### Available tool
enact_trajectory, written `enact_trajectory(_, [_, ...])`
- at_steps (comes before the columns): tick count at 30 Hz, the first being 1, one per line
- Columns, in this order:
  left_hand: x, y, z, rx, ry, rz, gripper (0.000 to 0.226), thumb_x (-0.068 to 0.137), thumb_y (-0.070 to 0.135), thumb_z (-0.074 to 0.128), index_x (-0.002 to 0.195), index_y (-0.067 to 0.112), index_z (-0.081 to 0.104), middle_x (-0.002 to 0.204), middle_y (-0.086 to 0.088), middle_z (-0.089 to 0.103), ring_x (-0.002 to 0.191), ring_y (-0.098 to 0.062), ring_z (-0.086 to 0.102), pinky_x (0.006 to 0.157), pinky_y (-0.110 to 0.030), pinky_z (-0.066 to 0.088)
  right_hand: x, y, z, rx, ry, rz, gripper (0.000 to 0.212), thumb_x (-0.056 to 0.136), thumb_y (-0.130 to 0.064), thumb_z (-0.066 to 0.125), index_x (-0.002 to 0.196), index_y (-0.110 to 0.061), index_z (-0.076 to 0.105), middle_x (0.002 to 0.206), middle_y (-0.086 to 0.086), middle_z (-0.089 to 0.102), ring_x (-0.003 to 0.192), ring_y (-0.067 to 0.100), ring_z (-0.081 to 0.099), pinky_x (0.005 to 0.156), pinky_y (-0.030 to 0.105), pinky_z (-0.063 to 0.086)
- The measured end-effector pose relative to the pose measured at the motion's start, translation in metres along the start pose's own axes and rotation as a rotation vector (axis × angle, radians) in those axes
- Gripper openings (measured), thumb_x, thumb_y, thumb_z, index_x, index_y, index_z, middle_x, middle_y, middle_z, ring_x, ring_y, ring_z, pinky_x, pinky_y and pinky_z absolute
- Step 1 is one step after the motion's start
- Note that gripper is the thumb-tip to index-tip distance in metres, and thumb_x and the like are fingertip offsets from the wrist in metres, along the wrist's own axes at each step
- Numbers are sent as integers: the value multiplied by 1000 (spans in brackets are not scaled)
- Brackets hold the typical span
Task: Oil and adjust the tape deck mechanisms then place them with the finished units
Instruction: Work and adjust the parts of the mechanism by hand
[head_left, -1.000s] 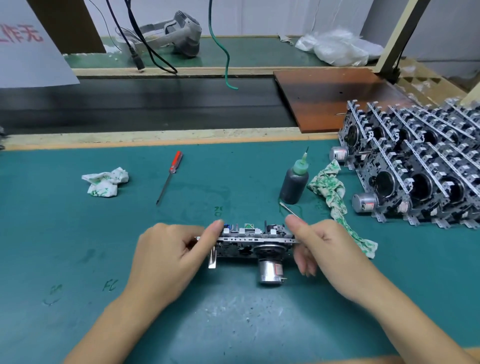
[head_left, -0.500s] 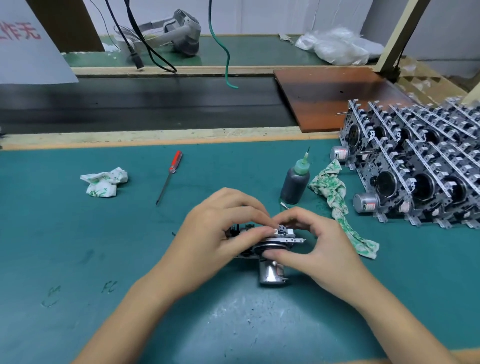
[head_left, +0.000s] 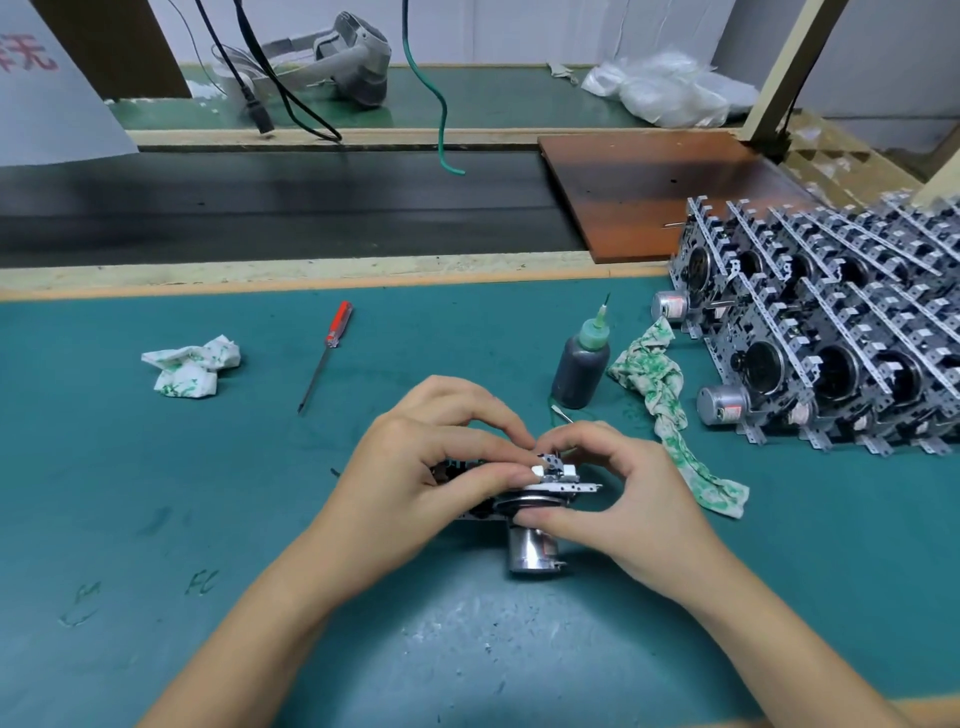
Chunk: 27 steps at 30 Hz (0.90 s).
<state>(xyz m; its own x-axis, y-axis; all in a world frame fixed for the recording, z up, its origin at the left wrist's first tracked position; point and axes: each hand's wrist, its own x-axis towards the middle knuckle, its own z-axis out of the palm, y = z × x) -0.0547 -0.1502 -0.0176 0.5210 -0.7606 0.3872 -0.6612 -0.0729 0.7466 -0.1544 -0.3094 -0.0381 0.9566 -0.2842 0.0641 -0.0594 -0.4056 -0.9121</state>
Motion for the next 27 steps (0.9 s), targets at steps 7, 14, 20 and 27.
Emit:
enact_trajectory(7, [0, 1, 0, 13, -4, -11, 14, 81, 34, 67, 86, 25, 77, 95, 16, 66, 105, -9, 51, 91, -16, 37, 5, 2, -3, 25, -57, -58, 31, 56, -31, 83, 84, -26, 71, 88, -11, 68, 91, 12, 62, 86, 26, 47])
enact_trajectory(14, [0, 1, -1, -46, -16, -40, 14, 80, 34, 70, 86, 24, 77, 90, 17, 66, 104, -8, 52, 90, -16, 38, 6, 3, -6, -2, -84, -82, 30, 57, -33, 83, 84, -35, 70, 88, -10, 68, 91, 11, 62, 85, 24, 46])
enact_trajectory(20, [0, 1, 0, -49, -6, -67, 23, 81, 38, 61, 85, 23, 78, 96, 13, 67, 105, -11, 53, 90, -17, 38, -10, 11, -15, -222, -72, -56, 53, 59, -61, 68, 111, -51, 61, 106, -27, 58, 107, -2, 54, 93, 12, 36])
enact_trajectory(27, [-1, 0, 1, -68, -4, -67, 20, 81, 36, 62, 88, 25, 77, 94, 13, 67, 100, -11, 55, 88, -18, 40, -20, 22, -14, -675, 98, -367, 37, 80, -50, 57, 90, -20, 75, 92, -19, 68, 87, 6, 55, 76, 27, 44])
